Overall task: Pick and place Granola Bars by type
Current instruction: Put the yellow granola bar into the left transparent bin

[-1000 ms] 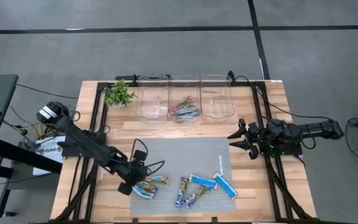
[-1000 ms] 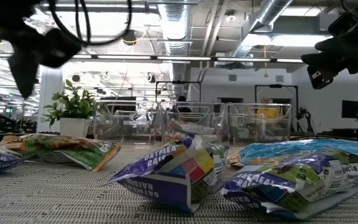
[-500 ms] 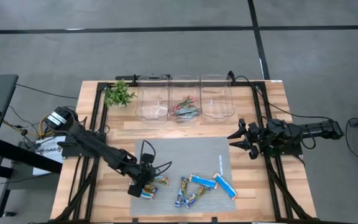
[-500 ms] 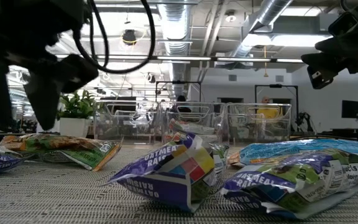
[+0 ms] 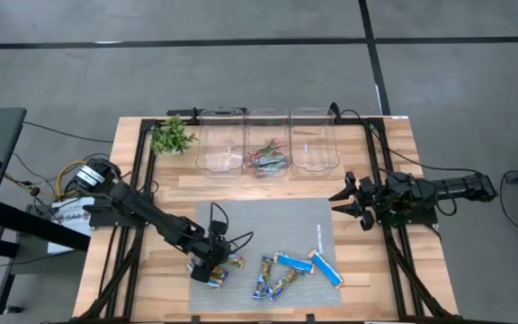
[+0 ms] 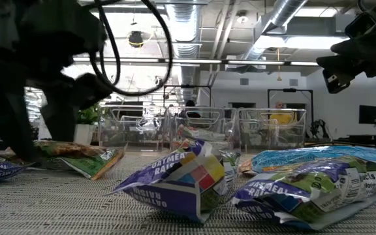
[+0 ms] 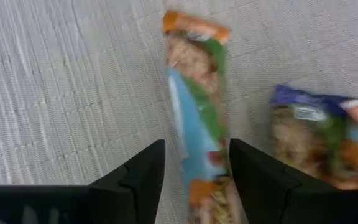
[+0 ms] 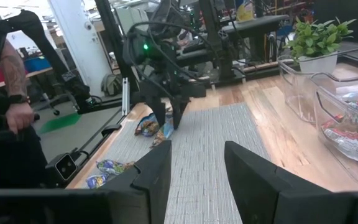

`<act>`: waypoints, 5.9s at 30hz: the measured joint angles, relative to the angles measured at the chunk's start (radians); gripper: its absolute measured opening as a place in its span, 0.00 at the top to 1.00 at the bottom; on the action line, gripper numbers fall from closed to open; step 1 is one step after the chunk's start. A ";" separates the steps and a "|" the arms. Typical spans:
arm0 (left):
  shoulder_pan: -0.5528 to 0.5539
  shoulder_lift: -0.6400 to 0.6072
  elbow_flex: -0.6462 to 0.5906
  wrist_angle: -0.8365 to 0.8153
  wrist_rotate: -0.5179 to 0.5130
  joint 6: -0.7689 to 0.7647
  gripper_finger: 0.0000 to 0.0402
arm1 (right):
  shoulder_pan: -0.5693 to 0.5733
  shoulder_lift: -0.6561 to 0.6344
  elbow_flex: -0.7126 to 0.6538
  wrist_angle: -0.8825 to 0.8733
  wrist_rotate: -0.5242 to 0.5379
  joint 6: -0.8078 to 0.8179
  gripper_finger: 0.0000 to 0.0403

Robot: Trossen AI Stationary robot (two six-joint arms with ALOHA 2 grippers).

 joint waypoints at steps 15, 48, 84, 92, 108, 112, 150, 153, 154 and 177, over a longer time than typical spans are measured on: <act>0.003 0.032 0.003 0.018 0.019 -0.023 0.75 | 0.000 0.000 0.000 0.000 0.000 0.000 0.65; 0.316 -0.256 0.267 0.330 -0.156 -0.181 0.91 | 0.000 0.000 0.000 0.000 0.000 0.000 0.65; 0.991 -0.266 0.274 -0.158 -0.063 -0.007 0.91 | 0.000 0.000 0.000 0.000 0.000 0.000 0.64; 1.077 -0.266 0.274 -0.225 -0.061 0.092 0.92 | 0.000 0.000 0.000 -0.001 0.000 0.000 0.65; 1.073 -0.195 0.259 -0.423 -0.004 0.300 0.92 | 0.000 0.000 0.000 0.000 0.002 0.000 0.64; 1.066 -0.154 0.259 -0.426 0.001 0.313 0.92 | 0.000 0.000 0.000 0.000 0.000 0.000 0.64; 0.913 -0.299 0.260 -0.413 0.027 0.292 0.64 | 0.000 0.000 0.000 0.000 0.000 0.000 0.64; 0.847 -0.369 0.260 -0.384 0.078 0.281 0.64 | 0.000 0.000 0.000 0.000 0.000 0.000 0.65; 0.822 -0.390 0.260 -0.372 0.107 0.276 0.64 | 0.000 0.000 0.000 0.000 0.000 0.000 0.65; 0.094 -0.447 0.261 -0.204 0.428 -0.290 0.64 | 0.000 0.000 0.000 0.000 0.000 0.000 0.64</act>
